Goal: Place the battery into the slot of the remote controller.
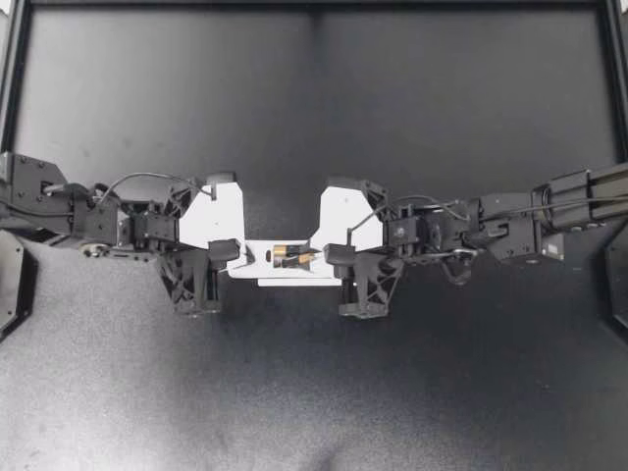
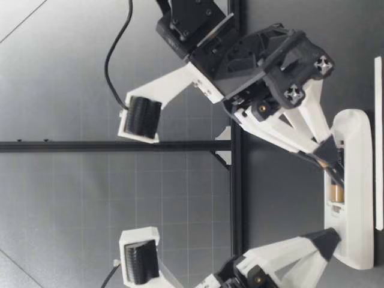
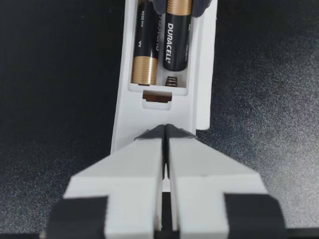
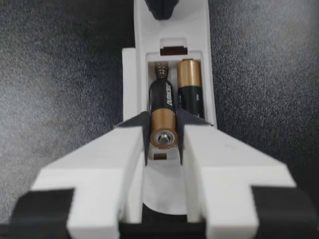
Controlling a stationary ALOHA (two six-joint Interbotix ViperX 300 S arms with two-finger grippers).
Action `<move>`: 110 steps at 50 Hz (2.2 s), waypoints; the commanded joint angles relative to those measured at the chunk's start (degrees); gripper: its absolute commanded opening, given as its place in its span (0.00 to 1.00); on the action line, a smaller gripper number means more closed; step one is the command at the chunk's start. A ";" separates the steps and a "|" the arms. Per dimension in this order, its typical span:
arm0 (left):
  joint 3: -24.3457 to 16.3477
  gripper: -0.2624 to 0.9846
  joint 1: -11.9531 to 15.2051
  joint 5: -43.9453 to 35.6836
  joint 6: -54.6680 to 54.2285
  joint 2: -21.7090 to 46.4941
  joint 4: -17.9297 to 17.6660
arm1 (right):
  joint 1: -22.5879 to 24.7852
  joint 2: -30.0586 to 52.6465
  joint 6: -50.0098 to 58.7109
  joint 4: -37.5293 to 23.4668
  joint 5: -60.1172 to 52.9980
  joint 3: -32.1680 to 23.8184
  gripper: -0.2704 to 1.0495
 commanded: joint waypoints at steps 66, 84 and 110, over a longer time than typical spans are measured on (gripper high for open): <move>-0.26 0.08 0.18 0.18 -0.70 -0.62 -0.09 | 0.44 -9.93 58.01 9.23 -10.63 10.37 0.29; -0.09 0.08 0.18 0.09 -0.70 -0.09 -0.79 | 0.62 -8.09 72.07 9.14 -6.59 8.09 0.11; -0.09 0.08 0.18 0.18 -0.53 0.35 -0.79 | -0.35 -5.01 71.72 9.05 -6.24 5.36 0.11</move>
